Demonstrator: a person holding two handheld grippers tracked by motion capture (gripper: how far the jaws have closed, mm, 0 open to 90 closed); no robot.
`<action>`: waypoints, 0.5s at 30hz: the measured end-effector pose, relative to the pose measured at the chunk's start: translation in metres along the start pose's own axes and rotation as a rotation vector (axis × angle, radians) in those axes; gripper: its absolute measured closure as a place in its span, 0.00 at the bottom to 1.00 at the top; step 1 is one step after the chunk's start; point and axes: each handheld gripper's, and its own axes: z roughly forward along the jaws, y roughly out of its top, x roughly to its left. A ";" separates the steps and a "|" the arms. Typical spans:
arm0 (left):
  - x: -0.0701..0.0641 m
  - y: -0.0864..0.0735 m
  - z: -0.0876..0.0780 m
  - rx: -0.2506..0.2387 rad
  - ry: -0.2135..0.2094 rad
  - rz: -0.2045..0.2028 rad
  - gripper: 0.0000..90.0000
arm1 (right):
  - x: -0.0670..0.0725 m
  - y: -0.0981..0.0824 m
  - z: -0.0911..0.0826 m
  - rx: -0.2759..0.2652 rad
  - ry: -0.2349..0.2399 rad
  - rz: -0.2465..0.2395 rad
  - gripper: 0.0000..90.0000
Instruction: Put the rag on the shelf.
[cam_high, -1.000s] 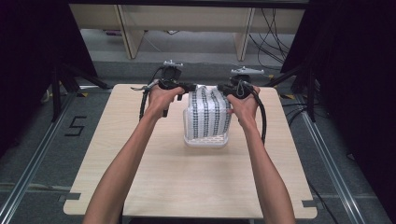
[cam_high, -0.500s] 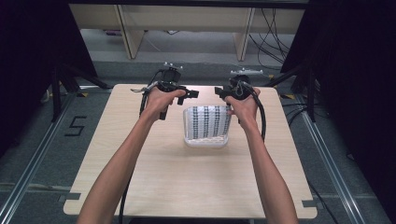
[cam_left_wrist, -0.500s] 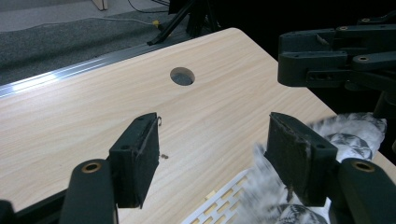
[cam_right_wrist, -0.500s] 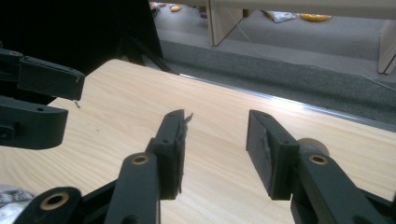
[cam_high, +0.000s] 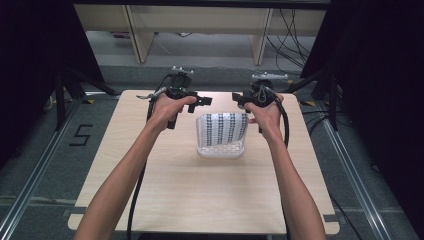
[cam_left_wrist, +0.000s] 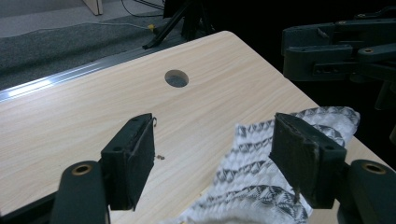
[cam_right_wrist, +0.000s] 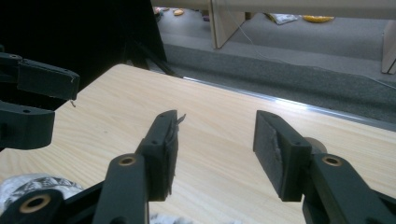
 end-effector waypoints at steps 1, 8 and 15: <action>0.000 0.000 -0.001 -0.006 0.002 -0.004 0.33 | 0.000 0.000 -0.001 -0.002 0.004 0.001 0.56; 0.004 -0.002 -0.009 -0.008 0.003 -0.004 0.31 | 0.000 0.001 -0.006 -0.002 0.016 -0.009 0.51; -0.001 -0.007 -0.014 -0.029 0.016 -0.014 0.22 | 0.005 0.002 -0.011 0.003 0.034 0.003 0.46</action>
